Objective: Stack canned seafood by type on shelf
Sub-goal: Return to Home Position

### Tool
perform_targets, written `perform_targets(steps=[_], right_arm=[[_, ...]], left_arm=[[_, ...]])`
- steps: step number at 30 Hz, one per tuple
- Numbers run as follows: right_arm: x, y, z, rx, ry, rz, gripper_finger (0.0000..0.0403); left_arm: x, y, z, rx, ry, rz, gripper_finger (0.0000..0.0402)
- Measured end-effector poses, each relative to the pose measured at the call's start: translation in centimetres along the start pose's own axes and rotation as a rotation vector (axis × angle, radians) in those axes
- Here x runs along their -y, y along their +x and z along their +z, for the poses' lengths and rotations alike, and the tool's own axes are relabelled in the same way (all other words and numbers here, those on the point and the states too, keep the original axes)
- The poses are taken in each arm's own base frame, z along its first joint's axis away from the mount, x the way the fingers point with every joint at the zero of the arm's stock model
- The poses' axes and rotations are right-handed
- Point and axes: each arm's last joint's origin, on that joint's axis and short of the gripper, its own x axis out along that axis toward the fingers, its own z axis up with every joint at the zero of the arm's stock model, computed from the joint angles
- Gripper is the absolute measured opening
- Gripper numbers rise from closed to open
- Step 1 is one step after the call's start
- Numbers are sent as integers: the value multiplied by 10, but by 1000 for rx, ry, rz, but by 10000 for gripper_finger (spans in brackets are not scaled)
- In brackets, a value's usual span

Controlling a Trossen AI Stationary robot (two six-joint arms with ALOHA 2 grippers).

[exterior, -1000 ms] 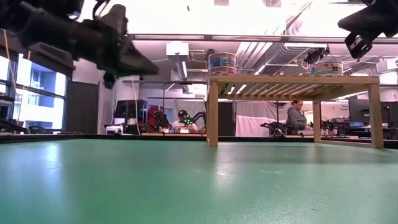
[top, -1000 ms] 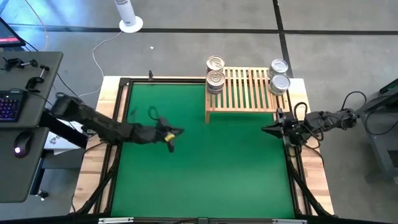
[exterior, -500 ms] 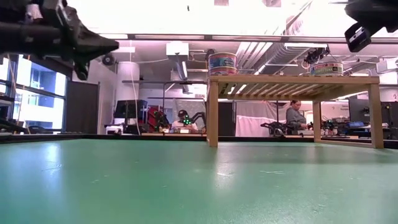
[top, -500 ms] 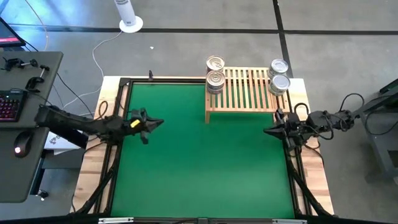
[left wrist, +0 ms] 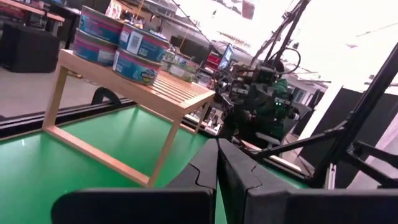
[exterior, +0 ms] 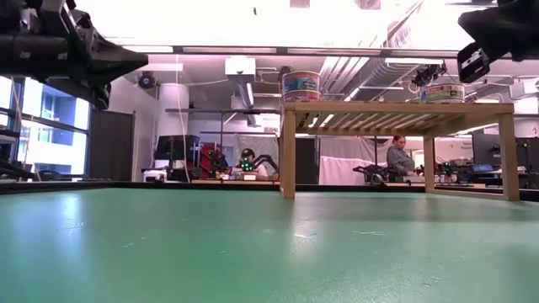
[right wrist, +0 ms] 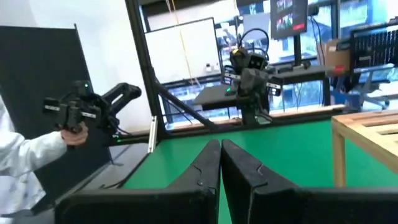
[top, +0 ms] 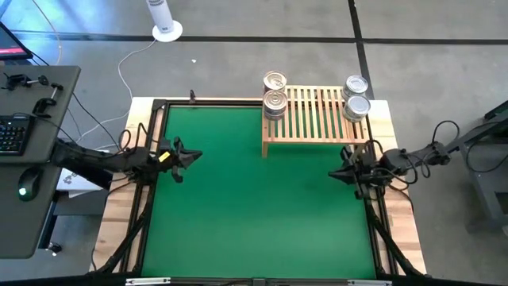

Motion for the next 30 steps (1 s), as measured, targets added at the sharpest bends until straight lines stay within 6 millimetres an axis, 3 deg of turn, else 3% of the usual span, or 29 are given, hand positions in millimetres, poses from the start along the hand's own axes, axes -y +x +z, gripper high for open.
perform_targets(steps=[5, 13, 20, 30], right_arm=[[1, 4, -13, 62, -32, 2, 9], [13, 5, -13, 142, -130, -130, 8], [27, 5, -19, 67, -96, -147, 2], [31, 5, -33, -71, 50, -157, 2]], left_arm=[[0, 0, 0, 0, 6, 0, 0], [0, 0, 0, 0, 9, 1, 0], [0, 0, 0, -6, 49, -8, 0], [0, 0, -3, -34, 145, -23, 0]])
